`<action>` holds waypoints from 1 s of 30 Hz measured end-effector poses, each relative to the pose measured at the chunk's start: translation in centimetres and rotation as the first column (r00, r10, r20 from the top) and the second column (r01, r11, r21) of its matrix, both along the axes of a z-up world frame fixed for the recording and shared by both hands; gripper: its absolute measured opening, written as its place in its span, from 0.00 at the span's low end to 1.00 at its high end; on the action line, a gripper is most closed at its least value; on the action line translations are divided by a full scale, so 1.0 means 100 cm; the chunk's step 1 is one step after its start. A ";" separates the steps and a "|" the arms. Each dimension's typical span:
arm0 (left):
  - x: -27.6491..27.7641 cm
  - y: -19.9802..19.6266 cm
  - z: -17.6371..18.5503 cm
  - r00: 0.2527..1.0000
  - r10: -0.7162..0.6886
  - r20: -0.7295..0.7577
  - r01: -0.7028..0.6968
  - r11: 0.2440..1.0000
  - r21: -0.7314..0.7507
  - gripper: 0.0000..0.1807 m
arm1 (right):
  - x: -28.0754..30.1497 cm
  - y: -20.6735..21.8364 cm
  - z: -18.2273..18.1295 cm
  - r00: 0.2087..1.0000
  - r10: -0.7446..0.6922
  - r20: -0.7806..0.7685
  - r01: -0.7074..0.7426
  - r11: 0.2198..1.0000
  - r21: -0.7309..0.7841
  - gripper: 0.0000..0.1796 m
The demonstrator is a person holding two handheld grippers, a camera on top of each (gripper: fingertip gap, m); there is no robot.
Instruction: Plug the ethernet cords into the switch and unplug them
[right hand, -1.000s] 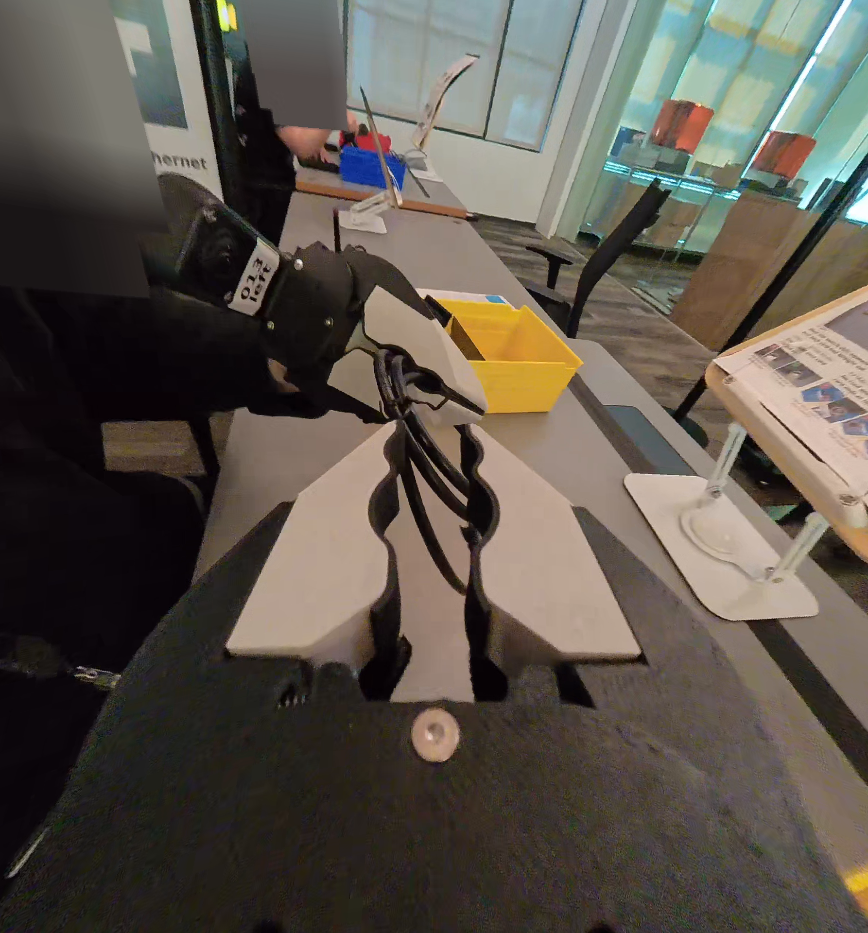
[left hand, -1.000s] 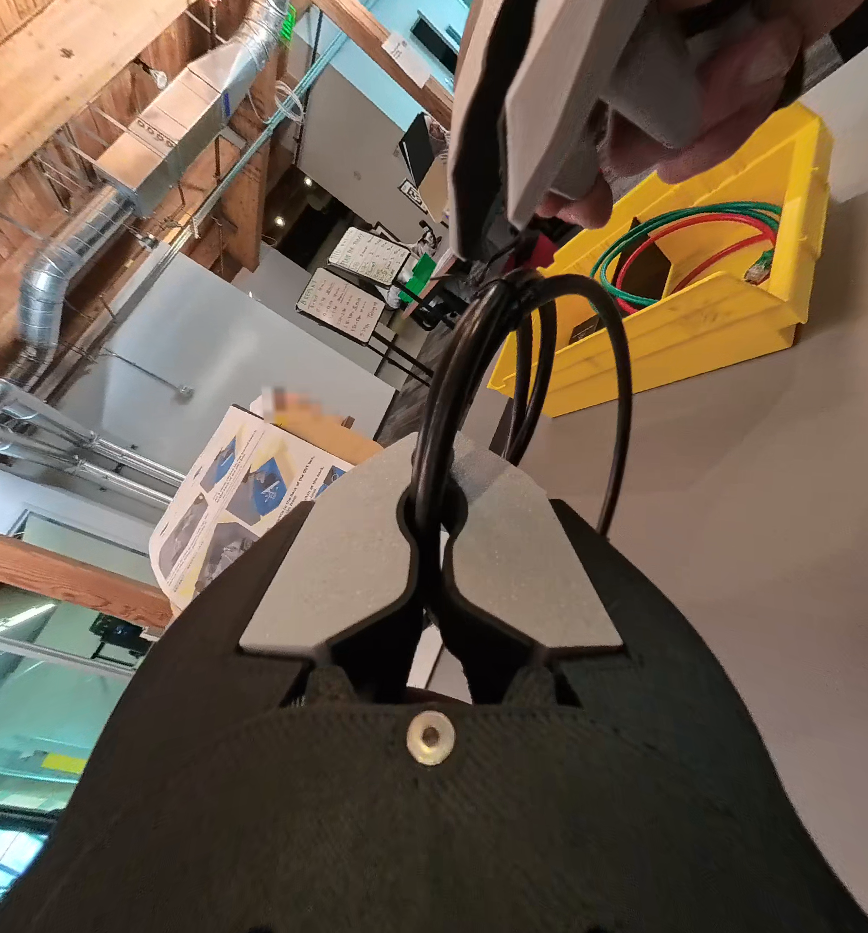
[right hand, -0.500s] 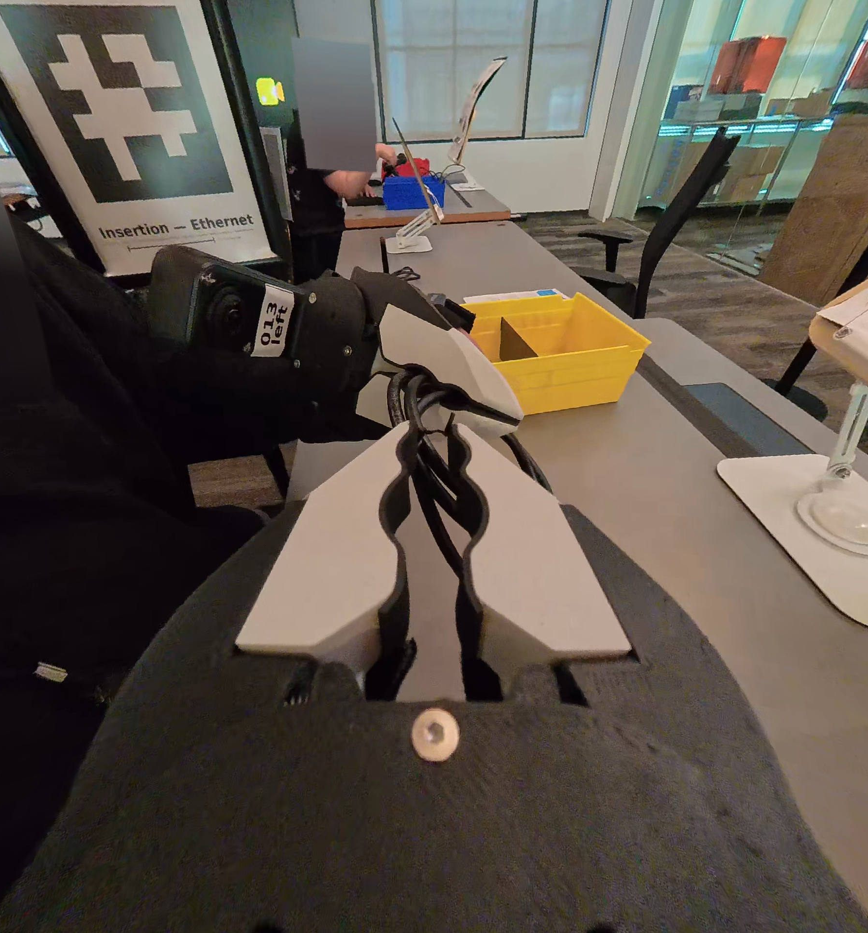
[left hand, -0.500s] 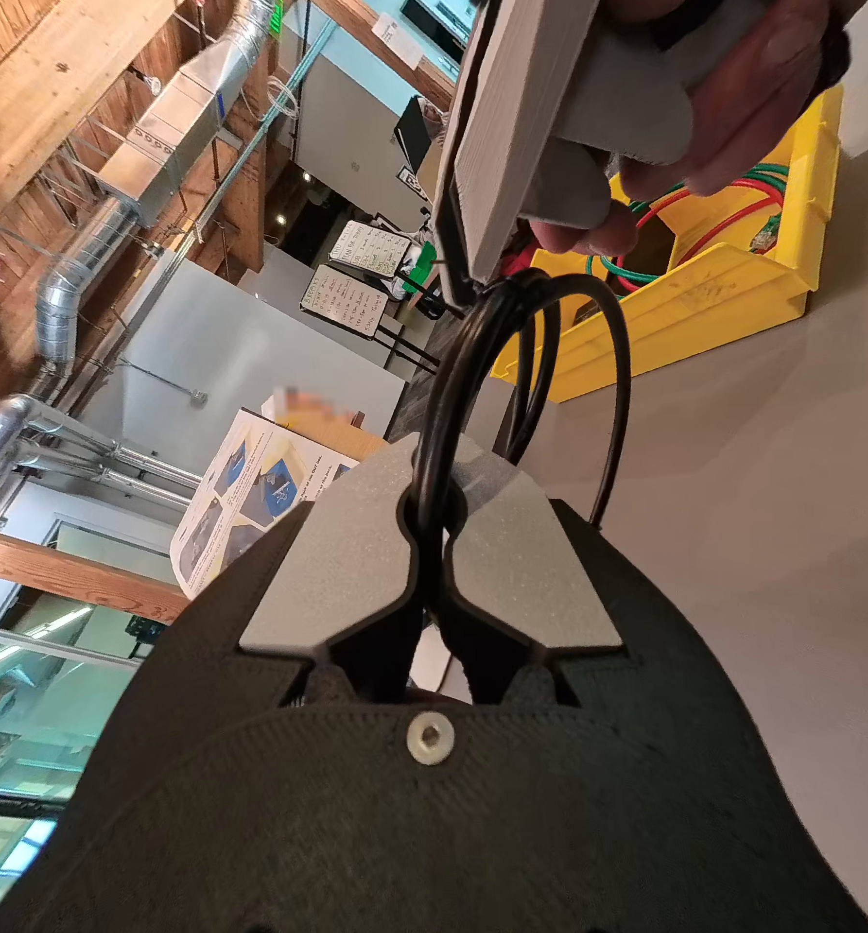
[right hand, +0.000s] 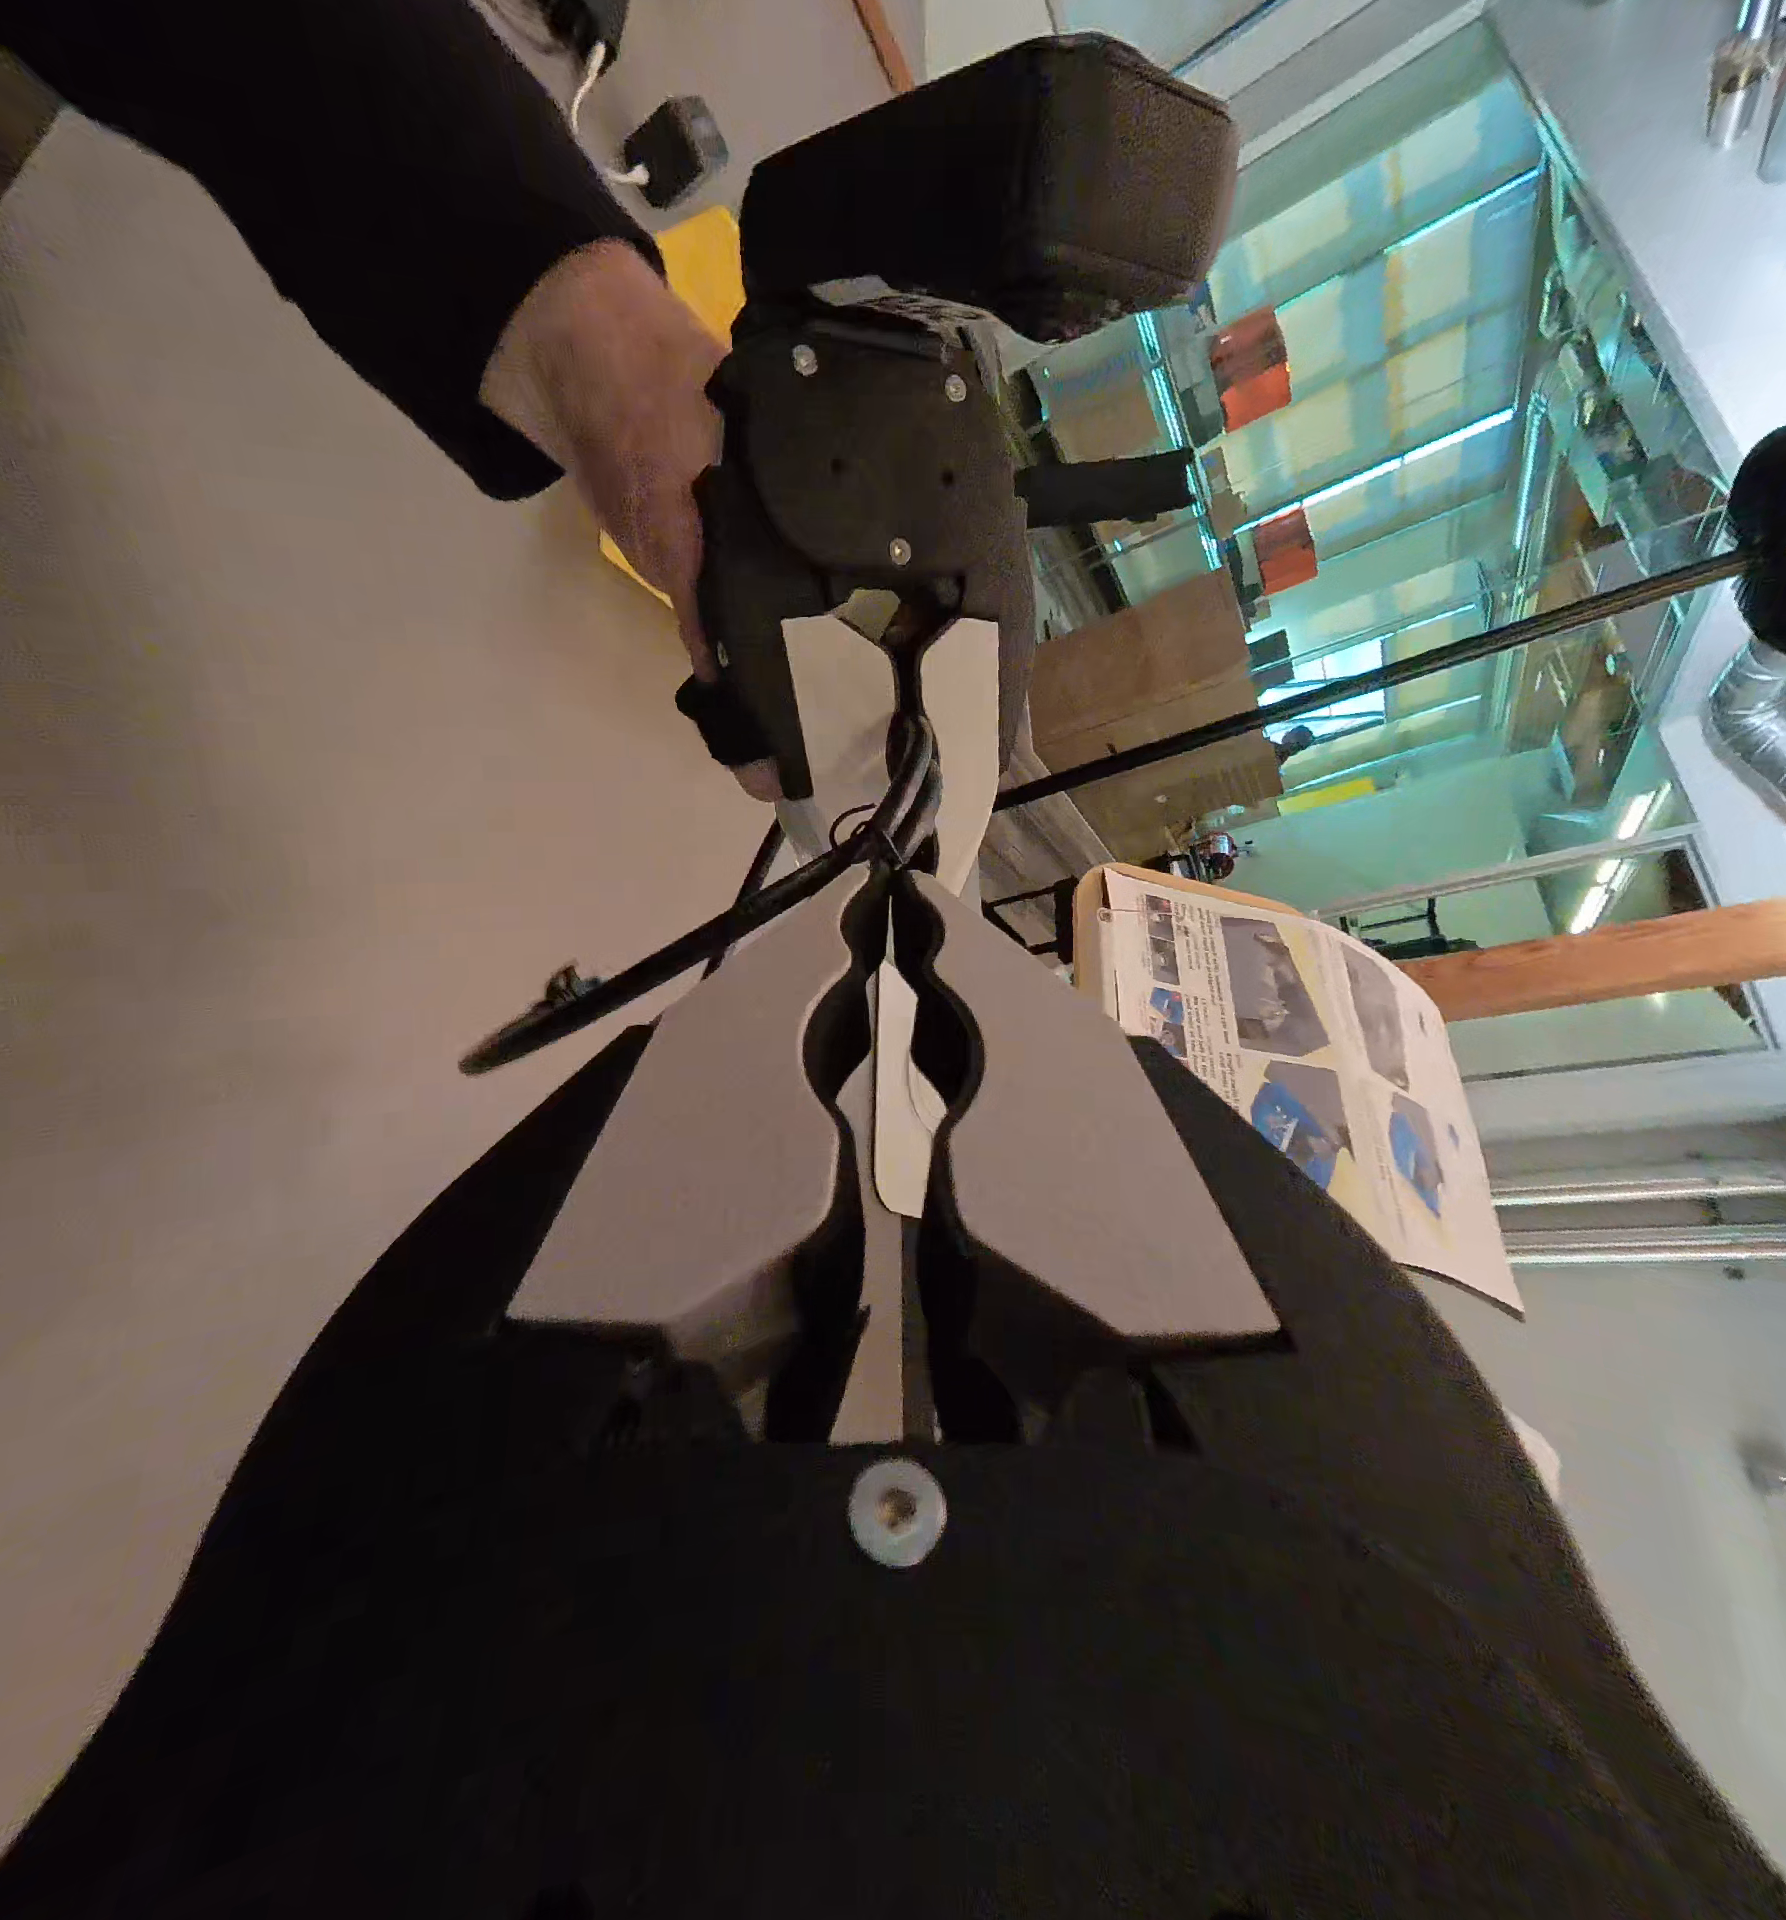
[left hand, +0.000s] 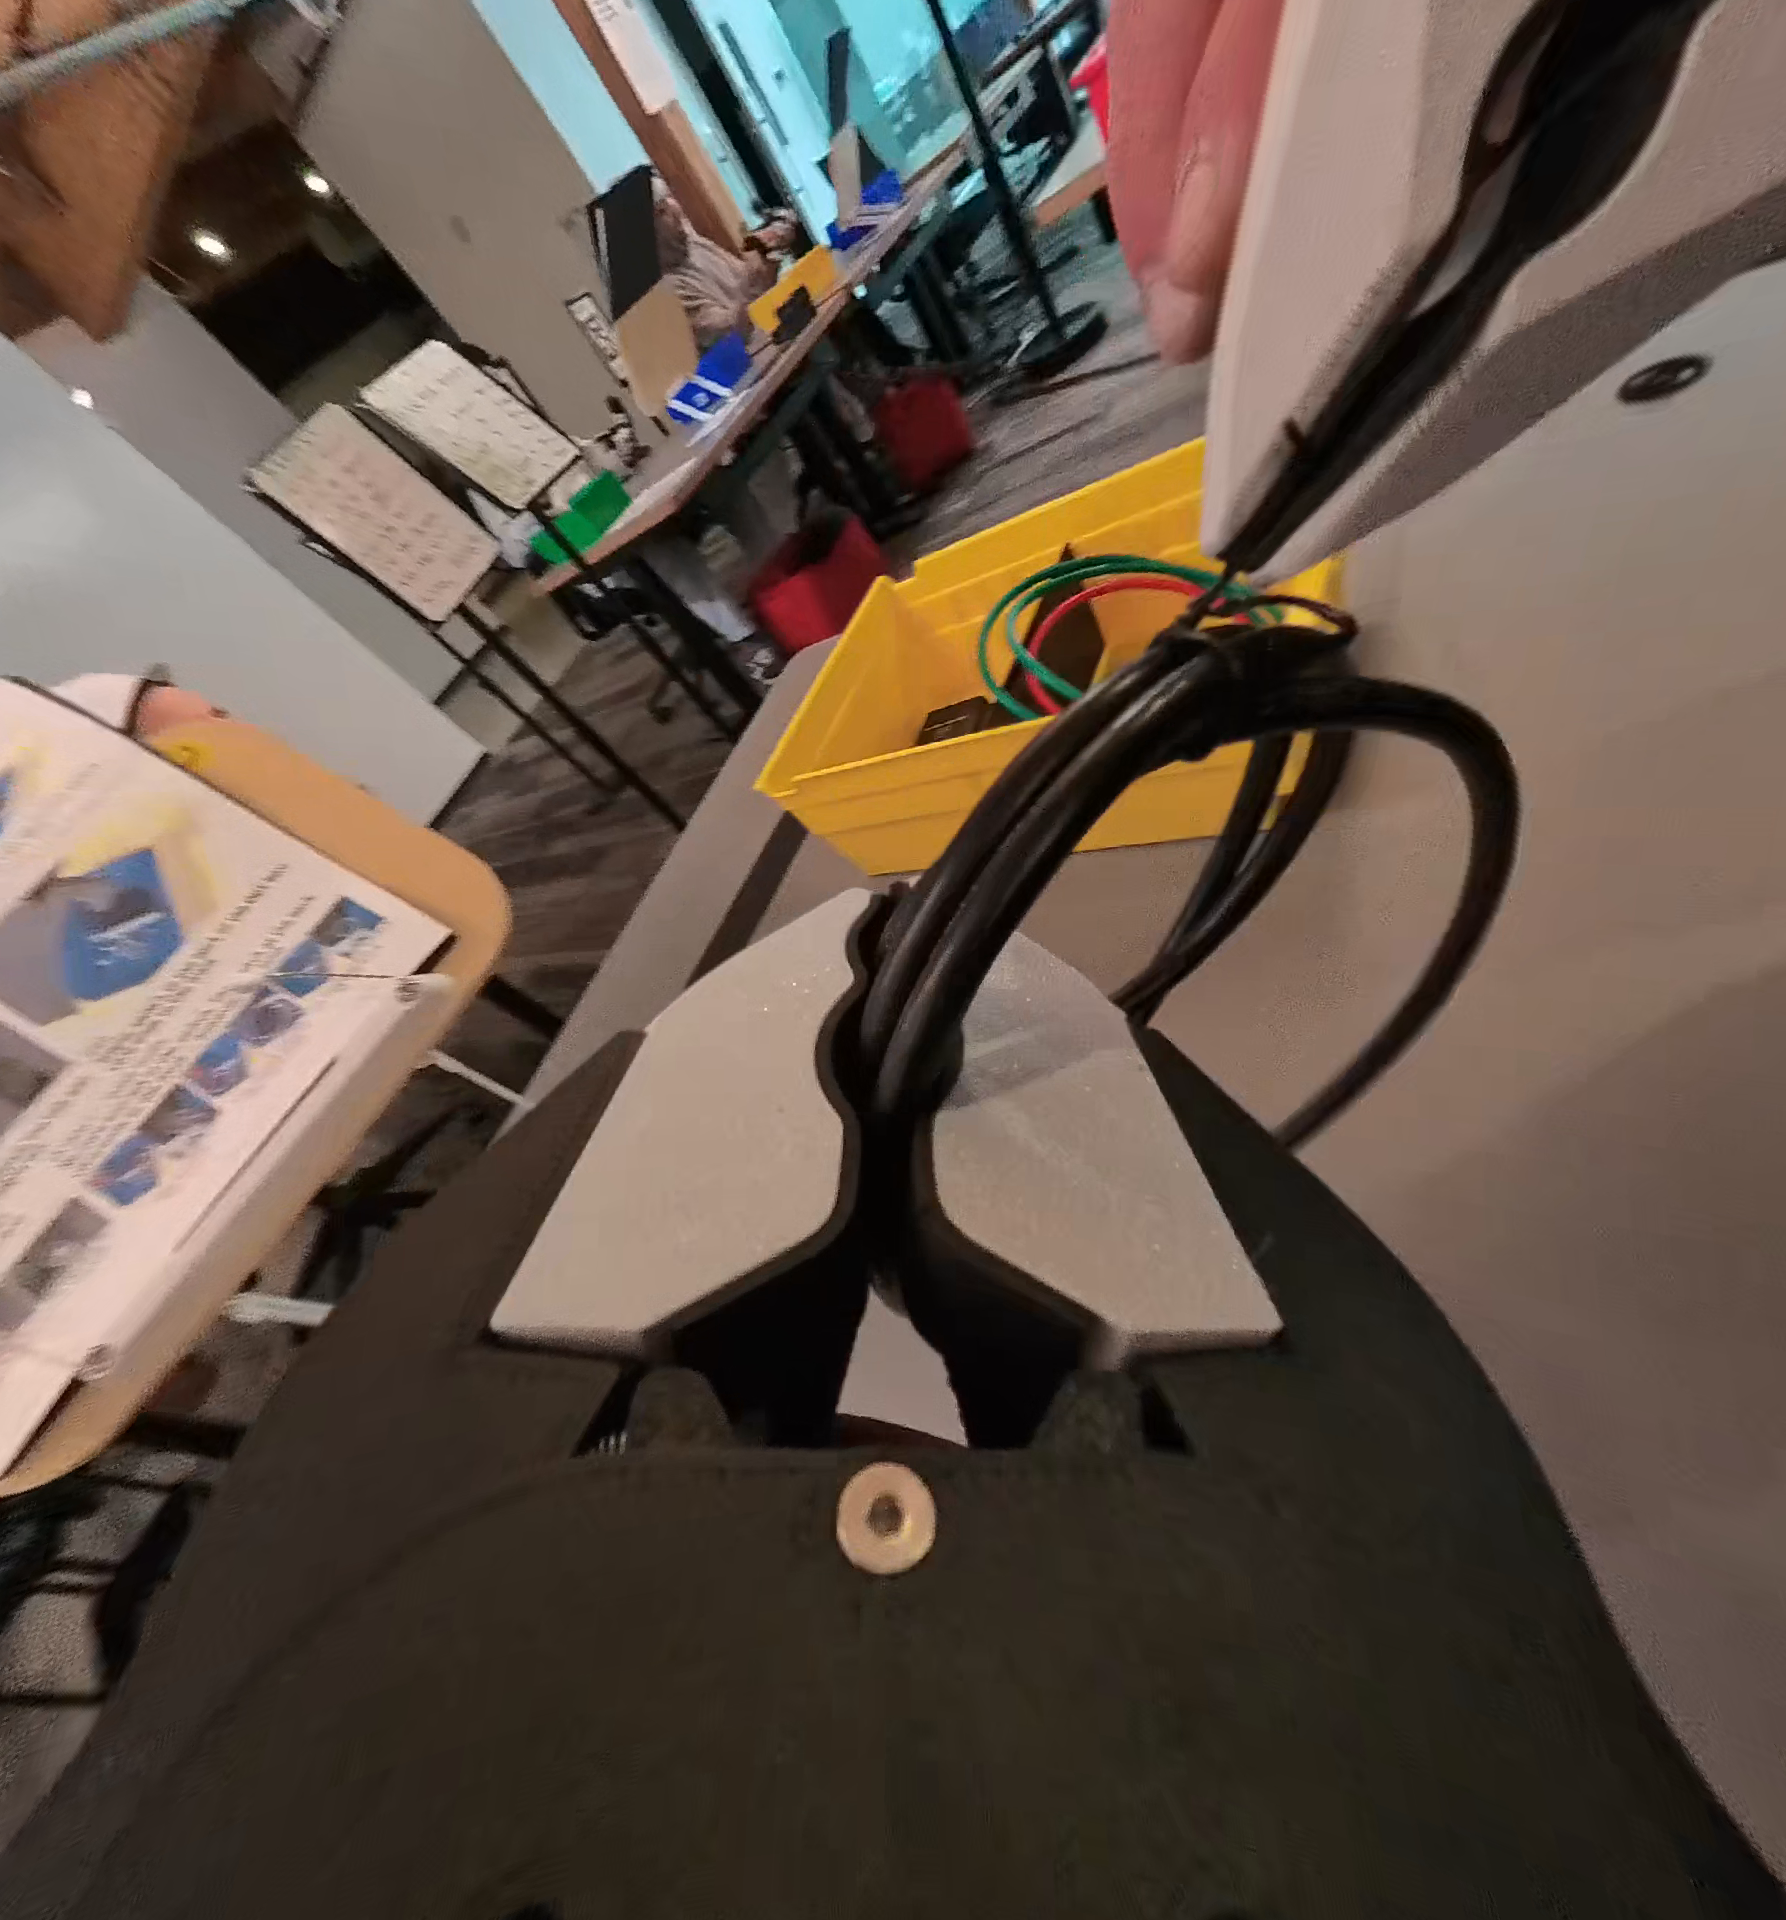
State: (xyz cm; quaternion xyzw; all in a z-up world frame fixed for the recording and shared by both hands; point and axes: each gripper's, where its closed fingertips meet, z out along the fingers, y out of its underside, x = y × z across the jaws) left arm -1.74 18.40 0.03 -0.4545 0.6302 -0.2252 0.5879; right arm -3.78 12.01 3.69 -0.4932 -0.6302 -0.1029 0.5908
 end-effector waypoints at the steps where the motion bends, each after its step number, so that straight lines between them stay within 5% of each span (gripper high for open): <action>1: 0.001 -0.004 -0.001 1.000 -0.020 -0.004 0.020 1.000 -0.017 0.00 | 0.001 -0.003 0.000 0.999 -0.003 0.033 0.002 1.000 0.014 0.00; 4: 0.002 -0.009 0.008 0.999 -0.021 0.031 0.021 1.000 0.013 0.00 | 0.002 -0.006 0.011 0.999 -0.010 -0.045 0.009 0.999 -0.031 0.00; 7: -0.005 0.005 0.016 0.996 0.074 0.041 -0.079 0.990 0.116 0.00 | 0.011 -0.005 0.020 0.985 -0.018 -0.170 -0.003 0.993 -0.120 0.10; 19: -0.006 0.001 0.021 0.996 0.068 0.059 -0.073 0.994 0.084 0.00 | -0.011 -0.003 0.018 1.000 -0.017 -0.020 0.019 0.993 0.116 0.02; 30: -0.009 -0.005 0.032 0.992 0.033 0.122 -0.042 0.997 0.067 0.00 | -0.010 -0.007 0.018 1.000 0.009 -0.026 -0.007 0.997 0.078 0.00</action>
